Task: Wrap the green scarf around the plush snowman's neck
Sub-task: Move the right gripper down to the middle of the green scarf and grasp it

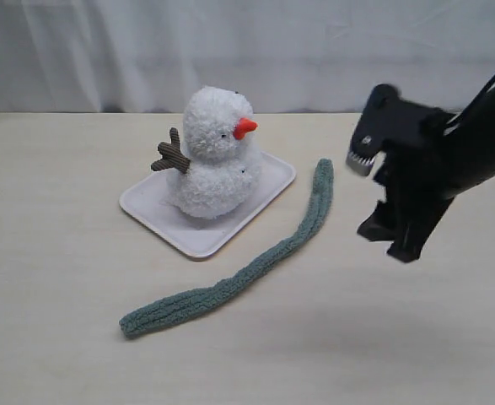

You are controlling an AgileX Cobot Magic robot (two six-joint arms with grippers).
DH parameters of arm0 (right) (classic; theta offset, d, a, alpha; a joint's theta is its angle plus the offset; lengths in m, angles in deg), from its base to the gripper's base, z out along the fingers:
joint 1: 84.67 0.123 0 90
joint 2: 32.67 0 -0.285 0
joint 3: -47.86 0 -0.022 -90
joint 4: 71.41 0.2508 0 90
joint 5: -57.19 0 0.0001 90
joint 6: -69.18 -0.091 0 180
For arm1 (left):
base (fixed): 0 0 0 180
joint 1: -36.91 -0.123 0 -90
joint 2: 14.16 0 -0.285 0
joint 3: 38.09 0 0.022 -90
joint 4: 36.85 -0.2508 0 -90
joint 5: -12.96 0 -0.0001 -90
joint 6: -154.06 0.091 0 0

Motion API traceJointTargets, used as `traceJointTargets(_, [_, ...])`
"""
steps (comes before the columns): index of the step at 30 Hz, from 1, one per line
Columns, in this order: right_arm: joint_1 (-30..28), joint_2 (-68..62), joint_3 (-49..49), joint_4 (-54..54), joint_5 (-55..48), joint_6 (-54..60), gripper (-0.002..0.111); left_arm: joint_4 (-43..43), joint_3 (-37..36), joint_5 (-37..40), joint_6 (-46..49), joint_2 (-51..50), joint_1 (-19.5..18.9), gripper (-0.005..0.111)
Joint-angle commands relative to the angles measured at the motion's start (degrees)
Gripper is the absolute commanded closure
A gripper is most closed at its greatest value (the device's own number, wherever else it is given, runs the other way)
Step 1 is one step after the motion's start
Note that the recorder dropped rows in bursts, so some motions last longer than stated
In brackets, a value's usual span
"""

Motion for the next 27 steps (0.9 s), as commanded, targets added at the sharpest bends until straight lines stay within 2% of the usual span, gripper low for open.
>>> traceJointTargets(1, [9.5, -0.1, -4.7, -2.8, 10.1, 11.0, 0.041, 0.1, -0.1, -0.5, 0.0, 0.1, 0.3, 0.107])
traceJointTargets(4, [14.3, -1.2, -6.9, -4.9, 16.7, 9.9, 0.041, 0.1, -0.1, -0.5, 0.0, 0.1, 0.3, 0.107])
traceJointTargets(7, [16.2, -3.9, -6.4, -5.6, 20.6, 2.7, 0.043, 0.1, -0.1, -0.5, 0.0, 0.1, 0.3, 0.107])
traceJointTargets(15, [19.0, -12.9, -1.7, -18.9, 18.2, -0.3, 0.046, 0.1, -0.1, -0.5, 0.0, 0.1, 0.3, 0.107])
traceJointTargets(21, [19.0, -19.1, 2.4, -19.6, 18.2, -1.5, 0.046, 0.1, -0.1, -0.5, 0.0, 0.1, 0.3, 0.107])
traceJointTargets(27, [19.0, -22.9, 5.6, -22.3, 12.4, 1.4, 0.046, 0.1, -0.1, -0.5, 0.0, 0.1, 0.3, 0.107])
